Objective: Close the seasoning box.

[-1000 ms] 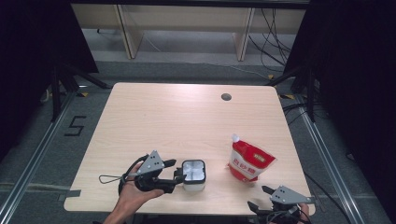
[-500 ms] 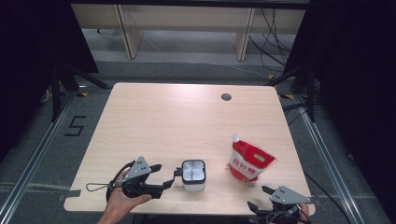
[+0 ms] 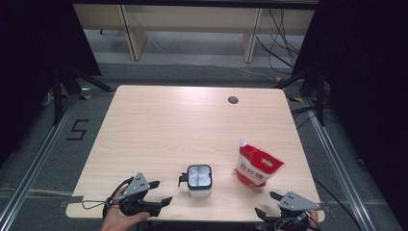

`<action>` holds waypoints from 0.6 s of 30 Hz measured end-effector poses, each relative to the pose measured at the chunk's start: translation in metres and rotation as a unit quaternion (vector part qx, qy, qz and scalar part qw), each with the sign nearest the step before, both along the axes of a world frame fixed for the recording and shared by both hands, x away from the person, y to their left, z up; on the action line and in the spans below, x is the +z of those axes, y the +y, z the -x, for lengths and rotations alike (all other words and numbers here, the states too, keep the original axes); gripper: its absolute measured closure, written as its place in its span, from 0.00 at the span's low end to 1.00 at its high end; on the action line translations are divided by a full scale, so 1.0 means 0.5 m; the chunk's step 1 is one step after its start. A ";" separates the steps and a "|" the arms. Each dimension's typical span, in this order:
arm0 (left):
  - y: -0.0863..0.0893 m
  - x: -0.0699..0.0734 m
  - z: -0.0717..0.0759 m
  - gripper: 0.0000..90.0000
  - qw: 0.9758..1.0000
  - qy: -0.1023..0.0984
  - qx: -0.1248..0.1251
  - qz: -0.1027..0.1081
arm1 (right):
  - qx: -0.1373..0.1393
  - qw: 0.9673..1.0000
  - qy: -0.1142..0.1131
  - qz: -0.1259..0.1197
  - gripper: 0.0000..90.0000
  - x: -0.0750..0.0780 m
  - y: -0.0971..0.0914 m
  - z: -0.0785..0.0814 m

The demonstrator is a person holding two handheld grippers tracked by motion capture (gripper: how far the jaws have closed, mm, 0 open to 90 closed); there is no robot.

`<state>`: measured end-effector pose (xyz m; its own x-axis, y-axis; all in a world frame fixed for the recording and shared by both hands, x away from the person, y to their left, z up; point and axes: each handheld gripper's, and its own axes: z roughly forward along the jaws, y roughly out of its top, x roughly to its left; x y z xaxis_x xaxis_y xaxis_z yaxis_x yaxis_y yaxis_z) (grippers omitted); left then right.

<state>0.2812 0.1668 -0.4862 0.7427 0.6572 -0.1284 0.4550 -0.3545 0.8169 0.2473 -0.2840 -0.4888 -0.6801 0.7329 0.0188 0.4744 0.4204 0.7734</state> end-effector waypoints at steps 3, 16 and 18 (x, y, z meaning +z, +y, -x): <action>0.004 -0.004 0.007 0.30 1.000 0.002 -0.006 -0.020 | -0.015 1.000 0.001 0.000 0.26 0.001 0.002 0.004; -0.004 -0.038 0.044 0.25 0.998 0.002 -0.025 -0.061 | -0.015 1.000 0.008 0.008 0.19 -0.004 0.007 0.005; -0.002 -0.036 0.044 0.25 0.998 -0.001 -0.023 -0.063 | -0.009 1.000 -0.003 0.011 0.18 -0.005 0.006 0.003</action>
<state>0.2592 0.1658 -0.5042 0.7723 0.6336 -0.0452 0.4343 -0.4748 0.7655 0.2458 -0.2811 -0.4911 -0.6665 0.7455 -0.0013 0.4779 0.4285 0.7668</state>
